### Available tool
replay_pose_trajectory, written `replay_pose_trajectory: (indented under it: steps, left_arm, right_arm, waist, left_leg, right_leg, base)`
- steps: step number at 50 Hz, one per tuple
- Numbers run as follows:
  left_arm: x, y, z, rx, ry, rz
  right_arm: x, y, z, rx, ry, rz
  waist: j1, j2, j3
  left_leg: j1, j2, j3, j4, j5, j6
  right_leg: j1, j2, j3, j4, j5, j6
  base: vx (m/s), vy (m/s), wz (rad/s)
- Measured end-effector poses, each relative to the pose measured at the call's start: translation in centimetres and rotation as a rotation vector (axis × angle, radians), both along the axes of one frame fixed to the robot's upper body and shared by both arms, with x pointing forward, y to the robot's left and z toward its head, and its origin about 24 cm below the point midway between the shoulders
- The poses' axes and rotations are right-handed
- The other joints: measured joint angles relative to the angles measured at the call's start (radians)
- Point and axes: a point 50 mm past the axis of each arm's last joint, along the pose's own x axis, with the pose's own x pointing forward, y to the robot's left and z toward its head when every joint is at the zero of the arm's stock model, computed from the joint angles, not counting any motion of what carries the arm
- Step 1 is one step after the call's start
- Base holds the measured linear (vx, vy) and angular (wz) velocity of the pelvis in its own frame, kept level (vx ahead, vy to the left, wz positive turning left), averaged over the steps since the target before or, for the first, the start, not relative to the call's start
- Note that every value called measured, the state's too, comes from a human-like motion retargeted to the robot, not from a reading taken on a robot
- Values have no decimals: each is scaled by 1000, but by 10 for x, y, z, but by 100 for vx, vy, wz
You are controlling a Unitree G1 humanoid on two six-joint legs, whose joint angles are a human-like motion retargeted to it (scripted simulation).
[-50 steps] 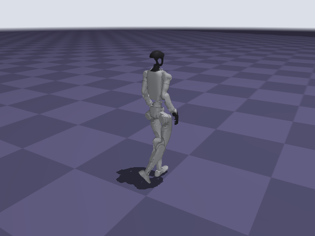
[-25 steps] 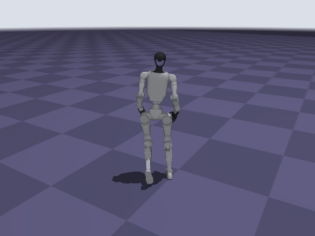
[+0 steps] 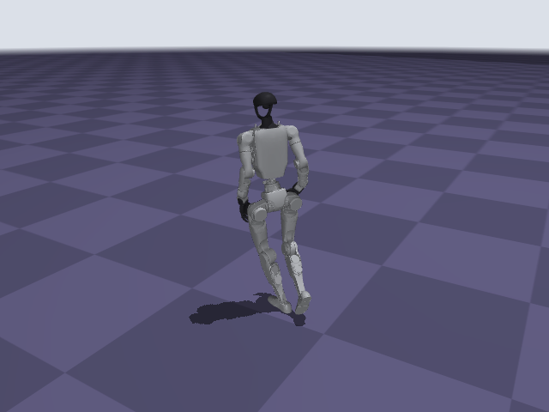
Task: Walk run
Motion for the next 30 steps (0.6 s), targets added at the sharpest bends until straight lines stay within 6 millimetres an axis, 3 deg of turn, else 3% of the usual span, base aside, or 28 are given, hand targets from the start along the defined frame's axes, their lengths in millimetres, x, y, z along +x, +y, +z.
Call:
replay_pose_trajectory:
  steps: [2,3,7,10,13,15,17,18,20,22,26,27,30]
  left_arm:
    - [2,-6,0,-5,2,-40]
    - [4,-8,0,-13,-3,-63]
    - [12,-16,6,-47,-49,-151]
    - [17,-14,10,-38,-90,-204]
    - [10,-7,9,0,-106,-201]
    - [0,-6,7,3,-109,-160]
    - [-12,-8,5,-15,-108,-77]
    - [-16,-9,5,-28,-112,-34]
    - [-18,-14,7,-58,-147,34]
    - [-8,-16,12,-60,-235,76]
    - [18,-7,26,25,-447,112]
    - [24,-6,31,32,-502,130]
    - [29,-6,46,-28,-630,201]
  right_arm:
    - [3,-1,6,-8,-88,-83]
    - [6,-1,10,-3,-142,-132]
    - [19,-4,29,11,-340,-251]
    - [25,-7,38,-14,-402,-208]
    - [31,-8,40,-50,-378,-72]
    - [34,-11,40,-77,-352,0]
    - [41,-13,43,-78,-378,18]
    - [46,-13,47,-69,-408,6]
    - [57,-17,53,-50,-464,-22]
    - [66,-19,56,-33,-478,-10]
    - [78,-23,49,17,-396,48]
    - [80,-23,48,36,-372,65]
    - [81,-22,47,88,-320,103]
  waist:
    - [-29,16,-1]
    - [-57,26,2]
    - [-170,51,29]
    - [-237,47,53]
    - [-229,43,67]
    - [-234,52,76]
    - [-226,66,83]
    - [-211,68,92]
    - [-190,94,129]
    - [-157,78,160]
    - [-79,83,198]
    - [-41,93,201]
    - [99,105,189]
  left_leg:
    - [66,-13,-35,-82,45,-8]
    - [92,-8,-50,-110,69,-20]
    - [196,-1,-110,-169,141,-62]
    - [277,-9,-157,-190,189,-91]
    - [346,-4,-146,-179,274,-163]
    - [364,2,-151,-111,395,-223]
    - [321,7,-135,71,615,-303]
    - [270,-1,-108,212,731,-337]
    - [111,12,-78,568,875,-346]
    - [-56,-31,-72,817,693,-375]
    - [-445,115,51,1093,307,-229]
    - [-537,164,71,1088,237,-205]
    - [-749,242,95,918,164,-165]
  right_leg:
    - [-97,-53,-10,-5,-114,-49]
    - [-146,-81,-11,-26,-160,-47]
    - [-281,-154,58,-254,-271,46]
    - [-337,-206,166,-462,-335,124]
    - [-381,-199,261,-536,-367,80]
    - [-380,-204,221,-509,-301,82]
    - [-355,-212,181,-413,-426,33]
    - [-329,-167,282,-364,-503,12]
    - [-299,-121,296,-263,-623,-57]
    - [-254,-144,286,-214,-697,-88]
    - [-149,-91,232,-180,-786,-143]
    - [-117,-61,214,-200,-787,-155]
    - [30,28,210,-354,-717,-168]
  base:
    - [93,-5,165]
    - [108,-18,206]
    - [106,-32,199]
    - [72,-31,135]
    - [137,-67,9]
    - [130,-52,5]
    - [127,-43,-27]
    - [147,-51,-48]
    - [107,-29,-35]
    - [133,-22,-26]
    - [124,-22,20]
    - [155,-18,-15]
    - [170,-19,-57]
